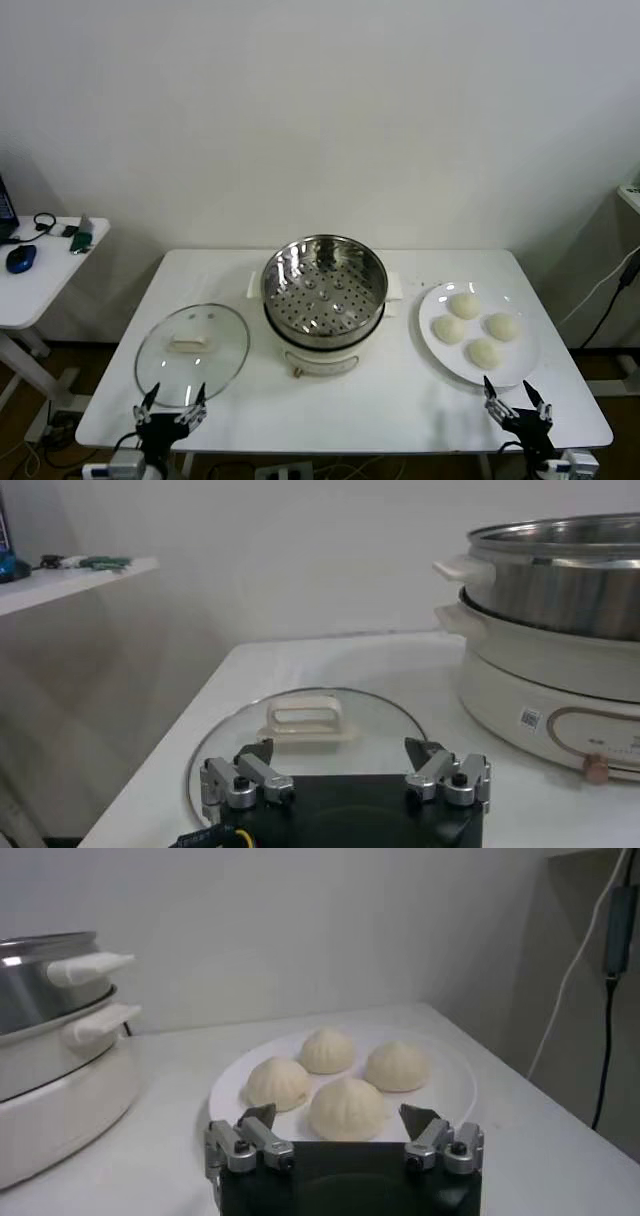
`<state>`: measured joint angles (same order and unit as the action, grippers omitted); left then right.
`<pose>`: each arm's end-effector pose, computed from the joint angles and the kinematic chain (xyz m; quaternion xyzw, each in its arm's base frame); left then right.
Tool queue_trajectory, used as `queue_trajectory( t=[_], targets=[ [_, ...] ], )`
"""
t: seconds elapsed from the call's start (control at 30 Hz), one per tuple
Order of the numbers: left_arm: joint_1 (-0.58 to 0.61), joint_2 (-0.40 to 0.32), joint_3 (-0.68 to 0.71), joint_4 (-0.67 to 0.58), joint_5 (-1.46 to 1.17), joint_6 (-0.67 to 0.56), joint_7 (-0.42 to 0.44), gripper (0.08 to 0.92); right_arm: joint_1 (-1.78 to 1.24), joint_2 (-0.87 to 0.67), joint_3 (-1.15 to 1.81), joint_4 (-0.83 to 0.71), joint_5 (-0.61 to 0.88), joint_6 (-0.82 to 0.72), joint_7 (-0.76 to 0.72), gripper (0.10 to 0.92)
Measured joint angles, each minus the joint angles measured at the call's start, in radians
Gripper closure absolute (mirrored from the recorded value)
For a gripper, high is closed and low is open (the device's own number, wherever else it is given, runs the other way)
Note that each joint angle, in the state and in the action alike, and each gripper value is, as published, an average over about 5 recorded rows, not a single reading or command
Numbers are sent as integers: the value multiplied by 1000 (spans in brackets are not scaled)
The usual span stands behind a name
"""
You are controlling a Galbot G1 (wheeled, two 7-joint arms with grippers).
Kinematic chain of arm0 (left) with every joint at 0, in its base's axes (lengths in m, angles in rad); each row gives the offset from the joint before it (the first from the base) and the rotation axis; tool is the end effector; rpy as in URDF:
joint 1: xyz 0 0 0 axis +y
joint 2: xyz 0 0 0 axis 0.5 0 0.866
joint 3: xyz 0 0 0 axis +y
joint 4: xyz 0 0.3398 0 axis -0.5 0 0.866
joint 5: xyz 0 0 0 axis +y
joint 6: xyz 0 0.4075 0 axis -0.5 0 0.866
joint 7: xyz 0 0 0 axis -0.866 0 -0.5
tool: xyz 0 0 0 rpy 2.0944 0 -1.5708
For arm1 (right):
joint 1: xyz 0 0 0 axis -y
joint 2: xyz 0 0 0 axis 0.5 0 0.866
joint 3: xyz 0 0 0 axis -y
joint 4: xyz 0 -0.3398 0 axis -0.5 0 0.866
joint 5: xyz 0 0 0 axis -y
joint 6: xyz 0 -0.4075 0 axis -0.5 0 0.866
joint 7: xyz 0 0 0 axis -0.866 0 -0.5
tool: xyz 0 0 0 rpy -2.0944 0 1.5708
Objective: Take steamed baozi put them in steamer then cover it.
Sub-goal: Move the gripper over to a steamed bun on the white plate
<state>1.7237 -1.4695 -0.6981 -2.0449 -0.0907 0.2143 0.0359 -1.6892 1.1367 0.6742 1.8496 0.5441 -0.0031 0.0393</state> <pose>0.1866 0.0782 -0.3379 0.0368 -0.9784 -0.0355 0.2003 0.2013 -0.1491 -0.3775 -0.0338 -0.9851 -0.0382 0.1643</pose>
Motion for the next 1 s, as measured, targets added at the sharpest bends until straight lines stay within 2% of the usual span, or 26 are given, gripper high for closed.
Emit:
queue_trajectory(
  t=[0.27, 0.57, 0.77, 1.0],
  targets=[
    [-7, 0, 5, -2, 0, 5, 2, 177, 77, -58, 6, 11, -17, -115, 18, 203],
    [-11, 2, 12, -10, 0, 6, 4, 177, 345, -246, -97, -84, -76, -258, 1, 203],
    [-14, 2, 15, -12, 1, 7, 7, 177, 587, -404, -272, -192, -150, -304, -114, 203],
    [-12, 2, 17, -13, 6, 4, 12, 177, 945, -546, -603, -358, -288, -277, -358, 203]
  ],
)
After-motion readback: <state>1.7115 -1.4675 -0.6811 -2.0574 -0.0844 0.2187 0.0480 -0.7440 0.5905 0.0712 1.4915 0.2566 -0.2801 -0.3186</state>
